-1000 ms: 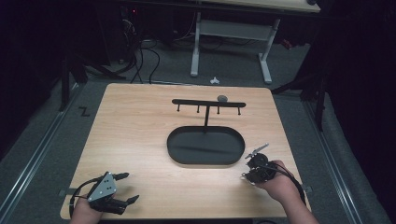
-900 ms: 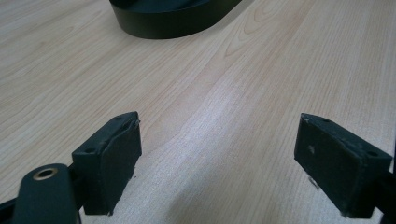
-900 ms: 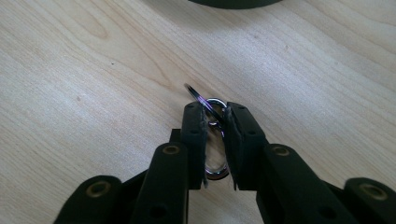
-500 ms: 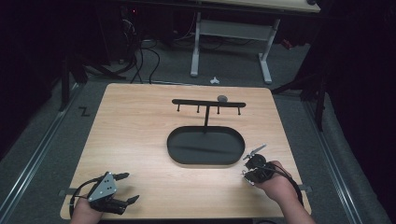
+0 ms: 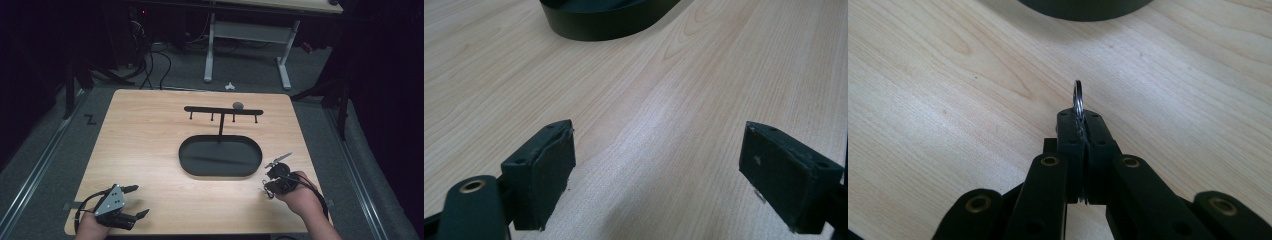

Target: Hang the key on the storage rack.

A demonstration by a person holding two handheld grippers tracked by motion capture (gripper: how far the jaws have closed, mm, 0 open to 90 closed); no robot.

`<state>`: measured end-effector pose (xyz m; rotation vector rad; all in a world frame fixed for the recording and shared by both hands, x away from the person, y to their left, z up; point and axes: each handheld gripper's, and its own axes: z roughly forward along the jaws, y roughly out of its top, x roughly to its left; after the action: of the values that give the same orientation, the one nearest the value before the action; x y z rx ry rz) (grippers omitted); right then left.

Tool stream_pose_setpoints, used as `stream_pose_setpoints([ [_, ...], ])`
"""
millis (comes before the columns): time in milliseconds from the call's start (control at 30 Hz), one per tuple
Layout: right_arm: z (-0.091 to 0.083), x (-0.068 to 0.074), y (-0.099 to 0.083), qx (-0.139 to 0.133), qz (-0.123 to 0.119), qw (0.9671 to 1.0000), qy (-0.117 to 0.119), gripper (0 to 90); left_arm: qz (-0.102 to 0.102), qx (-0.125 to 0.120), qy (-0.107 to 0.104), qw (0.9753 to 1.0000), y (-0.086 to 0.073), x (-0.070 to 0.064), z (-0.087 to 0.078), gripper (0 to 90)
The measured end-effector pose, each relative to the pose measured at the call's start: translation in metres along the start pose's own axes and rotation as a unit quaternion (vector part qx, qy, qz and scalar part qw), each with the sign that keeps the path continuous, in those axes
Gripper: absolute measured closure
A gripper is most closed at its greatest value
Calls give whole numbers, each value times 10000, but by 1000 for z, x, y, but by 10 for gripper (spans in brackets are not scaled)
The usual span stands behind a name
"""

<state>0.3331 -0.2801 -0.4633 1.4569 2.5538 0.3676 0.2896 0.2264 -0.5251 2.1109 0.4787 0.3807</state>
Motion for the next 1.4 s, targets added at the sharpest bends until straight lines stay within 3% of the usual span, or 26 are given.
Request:
stream_pose_setpoints([
  [600, -32, -11, -2, -230, 236, 9994, -60, 882, 3, 14, -4, 10000, 0, 0, 1, 153],
  [1400, -45, -16, 5, -211, 322, 9992, -118, 882, 4, 22, -18, 10000, 0, -1, 1, 153],
])
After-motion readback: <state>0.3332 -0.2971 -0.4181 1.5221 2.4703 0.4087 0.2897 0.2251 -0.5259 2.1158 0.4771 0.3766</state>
